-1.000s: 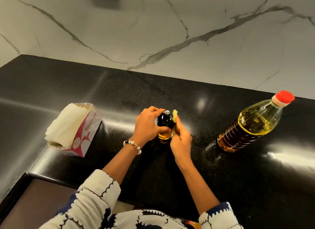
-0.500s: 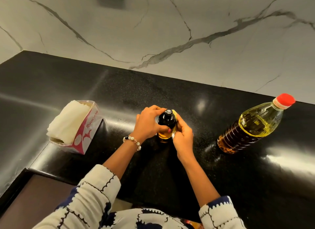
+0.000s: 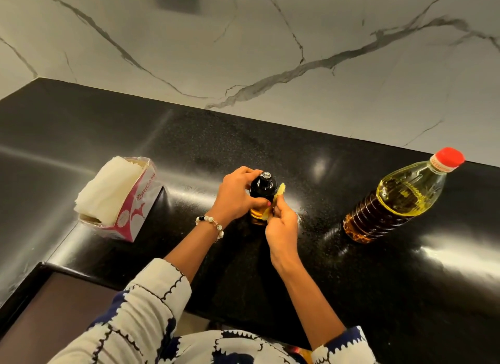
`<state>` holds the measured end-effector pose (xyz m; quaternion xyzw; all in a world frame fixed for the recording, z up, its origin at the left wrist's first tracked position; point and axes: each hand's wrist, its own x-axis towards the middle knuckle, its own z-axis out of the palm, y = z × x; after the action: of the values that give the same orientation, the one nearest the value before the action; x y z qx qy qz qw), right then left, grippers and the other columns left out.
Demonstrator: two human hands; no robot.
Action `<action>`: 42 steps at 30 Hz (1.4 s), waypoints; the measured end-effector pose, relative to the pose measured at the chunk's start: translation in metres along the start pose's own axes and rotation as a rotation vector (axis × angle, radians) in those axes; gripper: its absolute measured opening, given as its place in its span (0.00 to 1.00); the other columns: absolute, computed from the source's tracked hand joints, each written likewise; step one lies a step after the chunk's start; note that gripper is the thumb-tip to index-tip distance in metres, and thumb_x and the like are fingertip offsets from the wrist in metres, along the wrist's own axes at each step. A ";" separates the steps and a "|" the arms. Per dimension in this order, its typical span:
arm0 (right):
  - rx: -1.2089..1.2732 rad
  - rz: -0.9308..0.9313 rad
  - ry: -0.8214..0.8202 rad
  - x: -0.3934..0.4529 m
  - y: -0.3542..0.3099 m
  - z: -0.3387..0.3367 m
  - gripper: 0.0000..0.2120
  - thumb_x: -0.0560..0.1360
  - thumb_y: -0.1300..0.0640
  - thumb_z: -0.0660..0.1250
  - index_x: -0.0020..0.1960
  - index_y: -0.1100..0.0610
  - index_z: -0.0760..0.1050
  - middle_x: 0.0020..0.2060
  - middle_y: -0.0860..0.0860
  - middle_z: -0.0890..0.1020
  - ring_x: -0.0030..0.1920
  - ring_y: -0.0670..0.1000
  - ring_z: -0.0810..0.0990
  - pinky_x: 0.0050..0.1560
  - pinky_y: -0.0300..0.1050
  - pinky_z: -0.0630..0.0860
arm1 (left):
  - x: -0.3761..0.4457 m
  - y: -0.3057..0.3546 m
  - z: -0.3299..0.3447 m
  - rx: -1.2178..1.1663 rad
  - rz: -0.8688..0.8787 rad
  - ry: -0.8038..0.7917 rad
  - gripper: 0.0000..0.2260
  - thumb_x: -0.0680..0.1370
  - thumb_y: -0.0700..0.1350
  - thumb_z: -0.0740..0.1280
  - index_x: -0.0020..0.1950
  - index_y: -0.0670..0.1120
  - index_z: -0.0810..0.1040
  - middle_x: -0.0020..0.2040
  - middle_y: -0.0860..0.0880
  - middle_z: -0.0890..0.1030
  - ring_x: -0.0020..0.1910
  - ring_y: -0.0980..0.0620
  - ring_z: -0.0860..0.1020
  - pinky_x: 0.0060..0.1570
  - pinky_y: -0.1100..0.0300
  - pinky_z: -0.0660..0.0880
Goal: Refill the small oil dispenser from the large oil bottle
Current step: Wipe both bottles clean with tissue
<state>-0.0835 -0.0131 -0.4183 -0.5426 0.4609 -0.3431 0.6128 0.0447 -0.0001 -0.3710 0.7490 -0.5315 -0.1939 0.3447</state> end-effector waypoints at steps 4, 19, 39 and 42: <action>-0.002 0.057 0.014 0.012 0.007 -0.003 0.36 0.67 0.68 0.55 0.69 0.40 0.69 0.53 0.47 0.83 0.57 0.48 0.80 0.62 0.53 0.76 | -0.002 0.001 0.001 0.009 -0.013 0.007 0.33 0.65 0.50 0.80 0.68 0.47 0.75 0.57 0.51 0.77 0.51 0.53 0.76 0.54 0.58 0.75; -0.026 0.005 -0.143 0.018 0.007 -0.010 0.36 0.66 0.73 0.53 0.68 0.48 0.72 0.60 0.47 0.81 0.64 0.48 0.76 0.68 0.56 0.70 | -0.005 -0.018 -0.020 -0.179 -0.049 -0.171 0.34 0.70 0.35 0.74 0.73 0.55 0.68 0.63 0.56 0.76 0.57 0.58 0.76 0.45 0.77 0.70; -0.064 0.088 -0.155 0.007 0.019 -0.001 0.34 0.68 0.71 0.53 0.66 0.45 0.74 0.57 0.46 0.82 0.61 0.46 0.78 0.66 0.55 0.72 | -0.024 -0.017 -0.002 -0.546 -0.273 0.002 0.21 0.70 0.48 0.77 0.60 0.60 0.76 0.57 0.52 0.81 0.58 0.54 0.78 0.59 0.49 0.77; -0.028 0.012 -0.144 -0.007 0.011 0.003 0.35 0.70 0.73 0.52 0.72 0.47 0.68 0.60 0.45 0.80 0.62 0.44 0.77 0.66 0.51 0.73 | -0.023 -0.020 -0.005 -0.599 -0.291 -0.052 0.23 0.68 0.50 0.78 0.61 0.57 0.78 0.55 0.52 0.82 0.57 0.53 0.79 0.59 0.48 0.77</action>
<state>-0.0840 -0.0032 -0.4277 -0.5717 0.4235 -0.2930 0.6387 0.0534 0.0266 -0.3835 0.6774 -0.3471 -0.4075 0.5046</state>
